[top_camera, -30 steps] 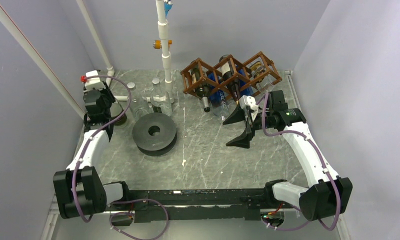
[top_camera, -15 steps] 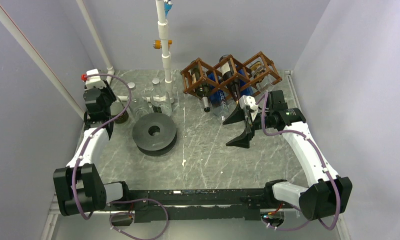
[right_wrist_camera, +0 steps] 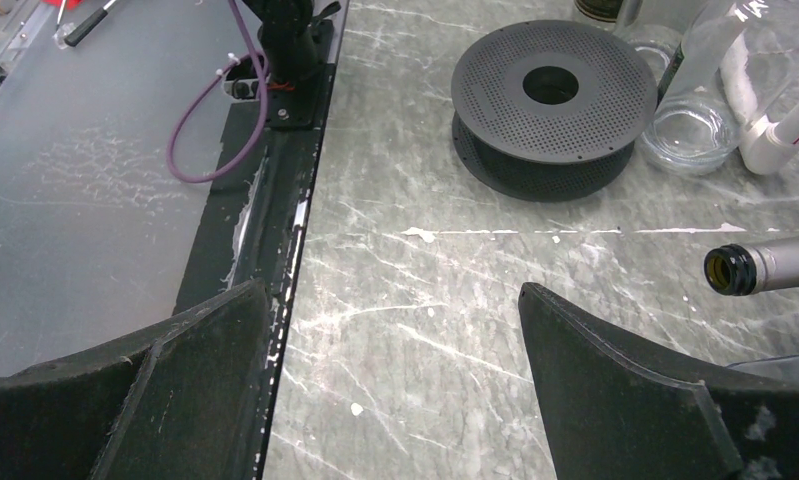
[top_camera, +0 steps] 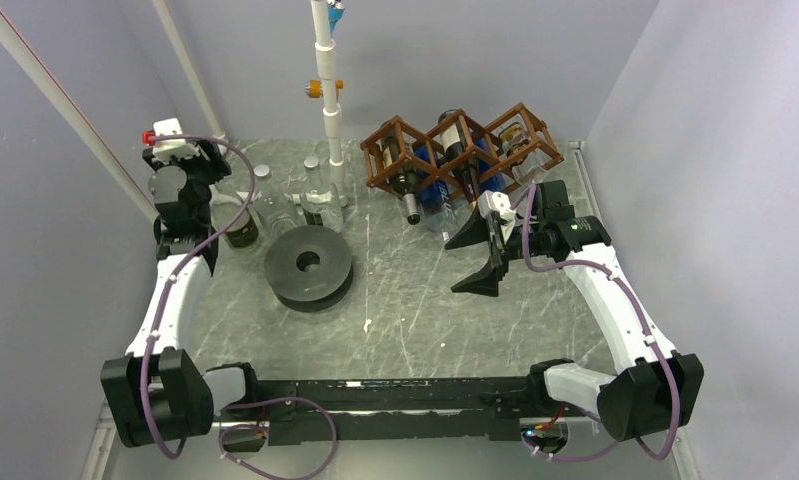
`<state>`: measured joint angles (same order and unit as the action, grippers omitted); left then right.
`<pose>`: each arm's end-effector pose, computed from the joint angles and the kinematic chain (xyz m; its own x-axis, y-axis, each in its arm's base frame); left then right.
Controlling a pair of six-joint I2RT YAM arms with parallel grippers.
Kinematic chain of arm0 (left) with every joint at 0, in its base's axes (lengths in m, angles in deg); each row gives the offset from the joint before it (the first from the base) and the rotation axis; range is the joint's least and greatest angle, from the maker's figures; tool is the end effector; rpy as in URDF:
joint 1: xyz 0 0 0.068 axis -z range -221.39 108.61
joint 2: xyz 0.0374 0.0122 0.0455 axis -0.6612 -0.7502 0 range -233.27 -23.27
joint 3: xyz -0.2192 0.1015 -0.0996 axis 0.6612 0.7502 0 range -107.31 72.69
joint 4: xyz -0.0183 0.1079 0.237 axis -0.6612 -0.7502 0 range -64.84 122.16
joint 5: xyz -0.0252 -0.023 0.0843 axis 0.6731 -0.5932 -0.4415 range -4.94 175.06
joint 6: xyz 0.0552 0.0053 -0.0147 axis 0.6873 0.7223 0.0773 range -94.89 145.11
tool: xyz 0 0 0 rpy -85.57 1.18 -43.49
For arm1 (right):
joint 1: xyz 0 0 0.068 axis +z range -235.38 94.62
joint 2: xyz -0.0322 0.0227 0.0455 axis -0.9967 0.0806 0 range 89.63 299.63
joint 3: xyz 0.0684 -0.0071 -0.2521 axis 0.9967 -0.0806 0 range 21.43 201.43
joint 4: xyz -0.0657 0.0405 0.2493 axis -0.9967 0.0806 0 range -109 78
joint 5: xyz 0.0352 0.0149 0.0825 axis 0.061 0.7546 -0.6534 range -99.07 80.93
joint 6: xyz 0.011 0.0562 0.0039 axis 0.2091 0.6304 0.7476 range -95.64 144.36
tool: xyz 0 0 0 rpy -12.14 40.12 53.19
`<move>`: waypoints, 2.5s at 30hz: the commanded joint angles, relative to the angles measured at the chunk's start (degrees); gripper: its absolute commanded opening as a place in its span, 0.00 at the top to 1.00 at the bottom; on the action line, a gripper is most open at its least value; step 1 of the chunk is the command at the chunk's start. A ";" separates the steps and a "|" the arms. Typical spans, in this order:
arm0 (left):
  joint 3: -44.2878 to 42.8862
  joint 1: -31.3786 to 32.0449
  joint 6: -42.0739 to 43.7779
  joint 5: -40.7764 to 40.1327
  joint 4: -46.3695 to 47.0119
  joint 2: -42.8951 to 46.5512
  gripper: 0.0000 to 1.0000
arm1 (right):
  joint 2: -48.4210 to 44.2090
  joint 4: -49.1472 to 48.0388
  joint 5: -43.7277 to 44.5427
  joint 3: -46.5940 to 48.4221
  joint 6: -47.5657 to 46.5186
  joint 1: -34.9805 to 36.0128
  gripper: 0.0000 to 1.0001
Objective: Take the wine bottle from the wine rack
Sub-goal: Place the wine bottle at the center of the board, then pick up the wine bottle from the wine rack.
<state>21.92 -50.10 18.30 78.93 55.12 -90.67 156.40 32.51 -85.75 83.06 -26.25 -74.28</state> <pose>0.2843 0.0479 0.3464 0.1384 -0.0979 -0.9855 -0.2408 0.9619 -0.1294 0.2036 0.0803 0.3133 -0.0801 -0.1971 -0.9771 -0.9948 -0.0461 0.0909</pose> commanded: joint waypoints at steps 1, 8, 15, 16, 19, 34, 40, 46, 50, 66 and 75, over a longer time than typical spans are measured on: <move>-2.47 -0.24 -1.19 1.92 -0.05 3.59 0.27 | -0.26 0.66 -0.16 0.42 -1.92 0.24 0.00; -2.84 -0.25 -5.08 5.58 -7.21 9.09 0.03 | -0.47 0.97 0.47 0.51 -2.39 0.25 0.00; -3.07 -0.25 -12.25 10.49 -13.61 13.74 0.00 | -0.71 1.14 1.98 0.60 -3.05 0.02 0.00; -3.04 -0.25 -12.92 11.34 -14.43 14.33 0.01 | -0.75 1.15 2.24 0.60 -3.16 -0.15 0.00; -3.32 -0.25 -15.70 13.28 -18.08 16.13 0.00 | -0.83 1.29 2.51 0.60 -3.35 -0.78 0.00; 3.53 -0.18 -20.41 28.37 -22.86 24.20 0.00 | -0.36 0.36 2.44 0.21 -2.68 -8.77 0.00; 7.47 0.90 -19.73 37.28 -21.18 26.70 0.00 | -0.07 -0.87 1.71 -0.34 -1.44 -14.39 0.00; 11.84 3.92 -14.80 42.47 -22.87 27.50 0.00 | 1.12 -2.81 2.29 -0.89 0.32 -18.00 0.00; 13.79 4.60 -12.91 45.75 -25.82 27.41 0.01 | 1.86 -3.83 3.85 -0.77 1.44 -19.70 0.00; 14.32 4.67 -8.75 39.64 -34.08 33.56 0.01 | 5.78 -7.76 16.33 5.95 11.51 -19.54 0.00; 14.38 4.67 -8.64 39.39 -34.36 34.01 0.00 | 12.05 -8.20 30.28 15.95 19.83 -5.20 0.00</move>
<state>35.96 -45.53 8.53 119.06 20.26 -57.20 166.47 26.43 -63.31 93.61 -11.82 -86.13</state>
